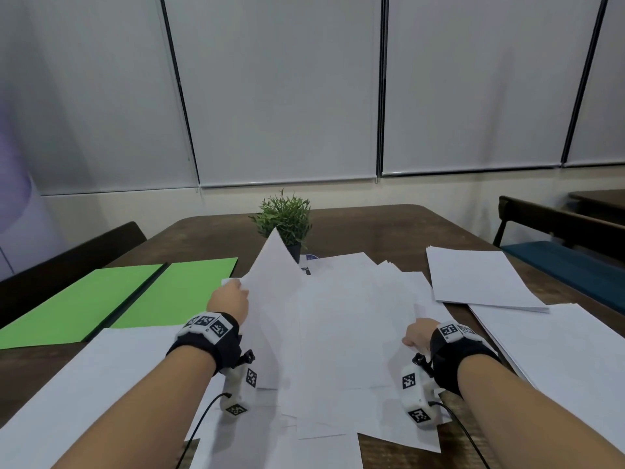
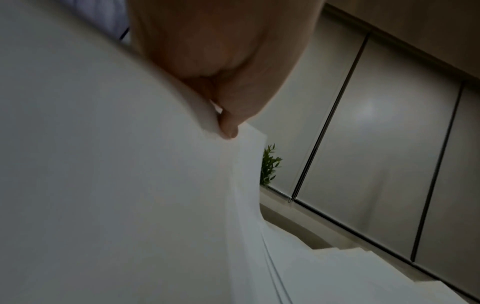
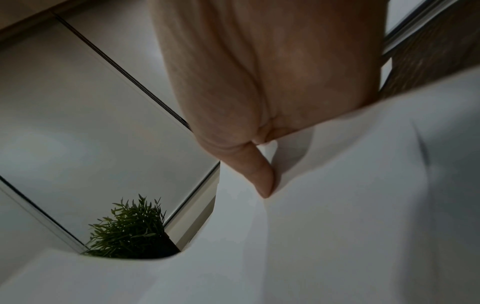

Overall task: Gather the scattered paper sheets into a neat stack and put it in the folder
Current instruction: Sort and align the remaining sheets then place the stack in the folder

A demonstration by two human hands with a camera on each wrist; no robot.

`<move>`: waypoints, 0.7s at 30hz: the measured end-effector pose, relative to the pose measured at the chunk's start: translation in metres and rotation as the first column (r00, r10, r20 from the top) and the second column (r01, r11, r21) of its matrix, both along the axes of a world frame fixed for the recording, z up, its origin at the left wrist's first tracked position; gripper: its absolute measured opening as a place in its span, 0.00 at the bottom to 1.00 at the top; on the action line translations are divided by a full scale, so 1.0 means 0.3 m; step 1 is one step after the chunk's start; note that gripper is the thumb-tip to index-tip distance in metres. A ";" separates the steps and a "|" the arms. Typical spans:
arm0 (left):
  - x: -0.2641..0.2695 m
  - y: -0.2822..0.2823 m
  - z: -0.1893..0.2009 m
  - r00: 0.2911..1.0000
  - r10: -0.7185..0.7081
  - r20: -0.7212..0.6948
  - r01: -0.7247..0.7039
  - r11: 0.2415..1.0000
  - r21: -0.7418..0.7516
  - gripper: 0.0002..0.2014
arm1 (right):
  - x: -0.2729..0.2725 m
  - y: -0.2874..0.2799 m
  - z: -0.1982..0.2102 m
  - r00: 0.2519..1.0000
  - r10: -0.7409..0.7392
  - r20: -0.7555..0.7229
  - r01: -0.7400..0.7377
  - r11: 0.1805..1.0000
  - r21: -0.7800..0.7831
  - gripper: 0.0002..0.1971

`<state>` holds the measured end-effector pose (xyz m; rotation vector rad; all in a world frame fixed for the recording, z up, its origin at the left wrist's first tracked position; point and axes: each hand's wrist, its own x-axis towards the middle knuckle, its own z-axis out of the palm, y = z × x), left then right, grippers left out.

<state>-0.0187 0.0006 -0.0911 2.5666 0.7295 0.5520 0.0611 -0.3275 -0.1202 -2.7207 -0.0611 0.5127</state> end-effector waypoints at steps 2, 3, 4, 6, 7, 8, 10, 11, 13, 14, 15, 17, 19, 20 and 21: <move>-0.007 0.016 0.061 0.992 0.018 0.128 -0.021 1.000 0.023 0.06 | 0.012 -0.002 -0.007 0.999 0.037 -0.025 -0.038 0.999 -0.019 0.19; -0.011 0.023 0.099 0.978 0.020 0.209 -0.027 0.999 0.028 0.05 | 0.018 0.002 -0.009 0.999 0.047 -0.018 -0.048 0.998 -0.027 0.18; -0.014 0.030 0.138 0.956 0.018 0.293 -0.027 0.999 0.029 0.05 | 0.003 0.000 0.005 0.993 0.118 0.000 -0.118 0.990 -0.077 0.16; -0.016 0.037 0.219 0.906 0.010 0.422 -0.023 0.999 0.026 0.07 | 0.021 -0.009 -0.026 1.000 0.004 -0.022 -0.001 0.995 0.102 0.10; -0.014 0.036 0.253 0.889 0.014 0.458 -0.023 1.000 0.015 0.07 | 0.031 -0.010 -0.036 0.996 -0.084 -0.038 0.091 0.969 0.229 0.18; -0.009 0.034 0.279 0.877 0.018 0.479 -0.021 1.000 0.000 0.08 | 0.031 -0.011 -0.036 0.986 -0.154 -0.066 0.167 0.935 0.314 0.23; 0.001 0.019 0.308 0.866 0.022 0.500 -0.001 0.999 -0.043 0.09 | 0.051 -0.024 -0.049 0.961 -0.251 -0.121 0.278 0.881 0.382 0.21; 0.005 0.006 0.314 0.864 0.021 0.504 0.015 0.998 -0.068 0.09 | 0.060 -0.022 -0.050 0.962 -0.266 -0.067 0.269 0.869 0.415 0.20; 0.017 -0.027 0.302 0.864 0.026 0.503 0.049 0.990 -0.136 0.09 | 0.073 -0.018 -0.066 0.948 -0.306 -0.083 0.308 0.824 0.475 0.22; 0.024 -0.048 0.285 0.864 0.036 0.502 0.069 0.980 -0.189 0.09 | 0.074 -0.024 -0.068 0.945 -0.311 -0.102 0.319 0.804 0.502 0.28; 0.030 -0.072 0.261 0.866 0.046 0.497 0.091 0.965 -0.248 0.08 | 0.076 -0.031 -0.072 0.942 -0.316 -0.116 0.331 0.807 0.489 0.36; 0.039 -0.126 0.192 0.894 0.054 0.446 0.109 0.937 -0.332 0.06 | 0.070 -0.041 -0.064 0.926 -0.339 -0.167 0.374 0.760 0.531 0.43; 0.055 -0.174 0.104 0.949 0.010 0.316 0.114 0.921 -0.373 0.07 | 0.096 -0.046 -0.084 0.924 -0.344 -0.169 0.378 0.751 0.541 0.42; 0.063 -0.196 0.056 0.975 -0.030 0.218 0.114 0.916 -0.384 0.09 | 0.089 -0.042 -0.076 0.934 -0.321 -0.156 0.352 0.753 0.556 0.45; 0.071 -0.219 0.012 0.991 -0.079 0.107 0.113 0.921 -0.373 0.13 | 0.089 -0.040 -0.073 0.936 -0.310 -0.170 0.350 0.753 0.556 0.51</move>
